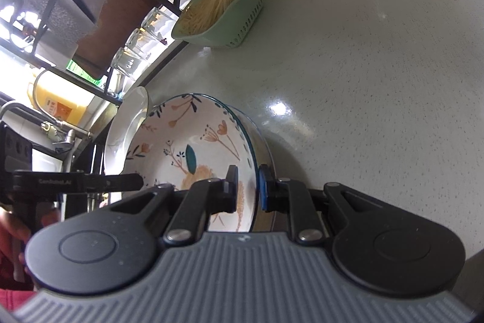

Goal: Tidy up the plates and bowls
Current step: 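Lower the floral plate into the pink-rose bowl with both tools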

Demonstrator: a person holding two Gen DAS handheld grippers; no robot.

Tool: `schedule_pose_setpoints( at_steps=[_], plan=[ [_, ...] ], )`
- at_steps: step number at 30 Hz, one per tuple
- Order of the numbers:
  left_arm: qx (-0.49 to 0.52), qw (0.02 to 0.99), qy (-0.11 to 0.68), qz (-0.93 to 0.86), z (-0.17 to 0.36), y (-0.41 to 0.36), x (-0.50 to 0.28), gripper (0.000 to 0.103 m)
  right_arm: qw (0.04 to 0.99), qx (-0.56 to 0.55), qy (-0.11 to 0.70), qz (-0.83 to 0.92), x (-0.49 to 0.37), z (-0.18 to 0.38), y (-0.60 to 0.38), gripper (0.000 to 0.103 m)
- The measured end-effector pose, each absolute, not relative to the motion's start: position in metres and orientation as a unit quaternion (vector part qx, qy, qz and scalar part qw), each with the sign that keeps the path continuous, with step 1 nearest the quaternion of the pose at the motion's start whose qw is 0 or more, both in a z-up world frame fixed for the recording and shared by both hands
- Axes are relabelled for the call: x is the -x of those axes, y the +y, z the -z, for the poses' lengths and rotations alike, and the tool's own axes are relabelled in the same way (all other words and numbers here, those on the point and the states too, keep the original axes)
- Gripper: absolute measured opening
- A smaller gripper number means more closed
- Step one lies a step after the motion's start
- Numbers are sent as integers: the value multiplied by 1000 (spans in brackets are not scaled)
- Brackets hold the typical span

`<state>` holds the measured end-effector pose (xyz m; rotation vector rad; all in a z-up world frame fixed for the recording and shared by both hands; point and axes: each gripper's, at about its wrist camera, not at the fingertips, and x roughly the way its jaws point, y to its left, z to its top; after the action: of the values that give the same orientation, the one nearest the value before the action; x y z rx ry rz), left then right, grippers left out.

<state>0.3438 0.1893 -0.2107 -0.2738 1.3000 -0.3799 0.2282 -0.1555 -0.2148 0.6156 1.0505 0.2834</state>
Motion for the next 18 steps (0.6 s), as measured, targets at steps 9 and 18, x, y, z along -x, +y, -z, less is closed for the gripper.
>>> schedule_pose_setpoints(
  at_steps=[9,18],
  plan=[
    [98,769,610,162,217,181,-349,30,812,-282,493,-138,-231,220,-152,17],
    [74,767,616,163,214,175,-347,30,817,-276,487,-138,-235,221,-151,17]
  ],
)
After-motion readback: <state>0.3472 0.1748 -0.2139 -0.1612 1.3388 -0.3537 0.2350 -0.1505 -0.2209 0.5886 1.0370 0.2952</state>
